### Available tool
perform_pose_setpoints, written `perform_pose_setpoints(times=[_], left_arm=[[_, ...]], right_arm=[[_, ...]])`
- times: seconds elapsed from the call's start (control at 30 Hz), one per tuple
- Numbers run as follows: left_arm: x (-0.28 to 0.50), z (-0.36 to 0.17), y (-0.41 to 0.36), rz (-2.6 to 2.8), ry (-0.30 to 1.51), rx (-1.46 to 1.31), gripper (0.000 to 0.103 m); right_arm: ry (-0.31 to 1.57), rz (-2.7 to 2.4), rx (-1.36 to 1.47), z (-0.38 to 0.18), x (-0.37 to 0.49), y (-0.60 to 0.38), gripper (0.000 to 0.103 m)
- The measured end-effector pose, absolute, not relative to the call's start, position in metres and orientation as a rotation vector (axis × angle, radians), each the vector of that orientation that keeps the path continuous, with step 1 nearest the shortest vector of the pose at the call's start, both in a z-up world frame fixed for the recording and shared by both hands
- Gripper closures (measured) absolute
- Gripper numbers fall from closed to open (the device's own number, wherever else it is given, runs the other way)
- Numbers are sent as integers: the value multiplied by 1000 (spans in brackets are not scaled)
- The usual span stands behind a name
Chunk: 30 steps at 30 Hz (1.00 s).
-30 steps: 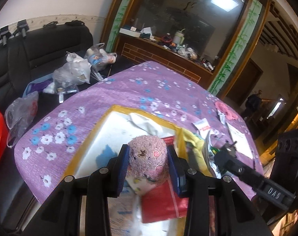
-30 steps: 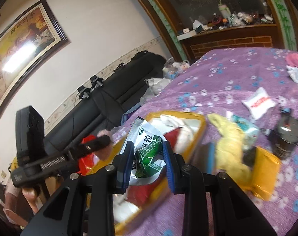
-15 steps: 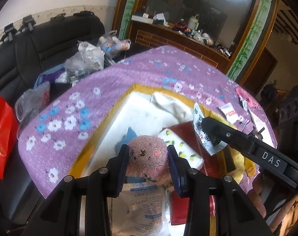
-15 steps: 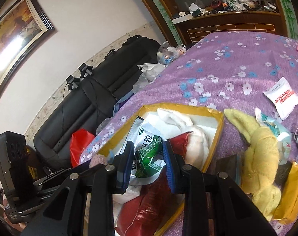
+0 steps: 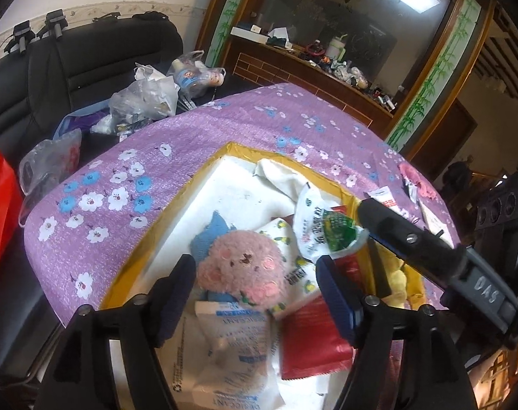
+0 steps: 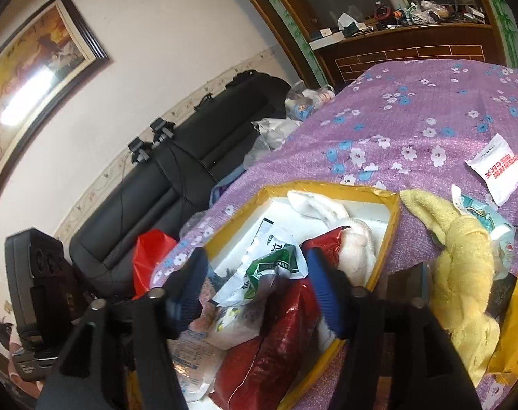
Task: Organize soft objects
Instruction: 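Carry the pink pom-pom and green-printed packet into the foam tray and open both tools, then move the left tool to the yellow towel while the right tool reaches the yellow padded envelope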
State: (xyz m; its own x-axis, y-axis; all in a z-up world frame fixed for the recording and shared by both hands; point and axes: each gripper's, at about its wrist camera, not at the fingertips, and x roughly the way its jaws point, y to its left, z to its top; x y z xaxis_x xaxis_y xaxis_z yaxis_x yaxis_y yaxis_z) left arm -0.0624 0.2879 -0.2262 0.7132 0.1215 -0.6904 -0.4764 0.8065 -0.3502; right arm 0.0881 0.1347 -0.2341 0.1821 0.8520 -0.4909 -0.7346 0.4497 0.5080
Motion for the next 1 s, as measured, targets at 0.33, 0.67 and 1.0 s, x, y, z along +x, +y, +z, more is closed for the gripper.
perform_pose_setpoints(times=[0.33,0.67,1.0], left_arm=[[-65,-219,264,407,732,-494,24],[-67,-179,208,301,618,-426,24],[-33,-181,157,171,681,-382,24]], right_arm=[[820,1077,278,-228,89,64,29],[829,918,257,-240,112,-22,28],[870,836,303,-264,132,-51,29]])
